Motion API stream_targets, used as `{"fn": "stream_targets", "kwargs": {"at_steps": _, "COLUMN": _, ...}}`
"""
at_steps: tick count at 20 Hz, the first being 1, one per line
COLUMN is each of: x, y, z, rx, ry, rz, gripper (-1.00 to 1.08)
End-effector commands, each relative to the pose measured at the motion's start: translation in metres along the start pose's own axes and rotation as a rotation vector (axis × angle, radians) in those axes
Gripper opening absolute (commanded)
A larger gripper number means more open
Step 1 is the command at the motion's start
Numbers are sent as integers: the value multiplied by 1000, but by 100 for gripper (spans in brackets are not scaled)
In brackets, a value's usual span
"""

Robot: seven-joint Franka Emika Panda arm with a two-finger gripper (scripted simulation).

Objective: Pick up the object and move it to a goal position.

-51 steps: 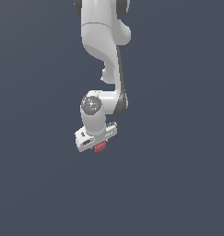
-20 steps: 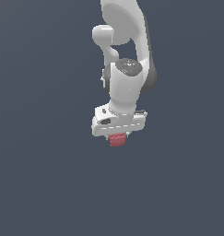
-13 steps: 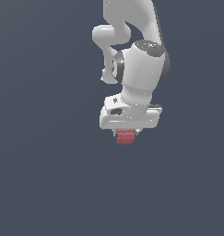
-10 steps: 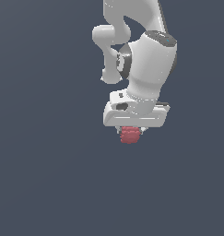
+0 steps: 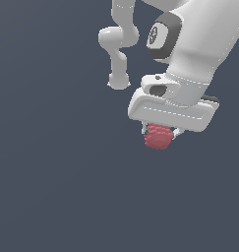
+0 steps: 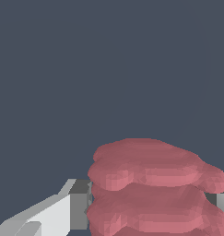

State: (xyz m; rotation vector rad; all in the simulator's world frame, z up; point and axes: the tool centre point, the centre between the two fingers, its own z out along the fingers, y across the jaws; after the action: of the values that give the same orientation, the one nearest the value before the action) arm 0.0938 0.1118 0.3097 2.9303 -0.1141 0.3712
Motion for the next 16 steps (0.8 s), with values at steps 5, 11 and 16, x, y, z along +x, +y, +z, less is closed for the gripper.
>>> {"fn": "stream_targets", "kwargs": {"at_steps": 5, "x": 23, "y": -20, "z": -42, "rx": -42, "ry": 29, "rz": 93, "gripper": -100}}
{"fn": "stream_targets", "kwargs": {"at_steps": 11, "x": 39, "y": -33, "z": -69, "rx": -69, "ry": 47, "rz": 153, "gripper": -100}}
{"fn": "stream_targets", "kwargs": {"at_steps": 16, "x": 48, "y": -39, "z": -82, "rx": -83, "ry": 56, "rz": 182, "gripper": -100}}
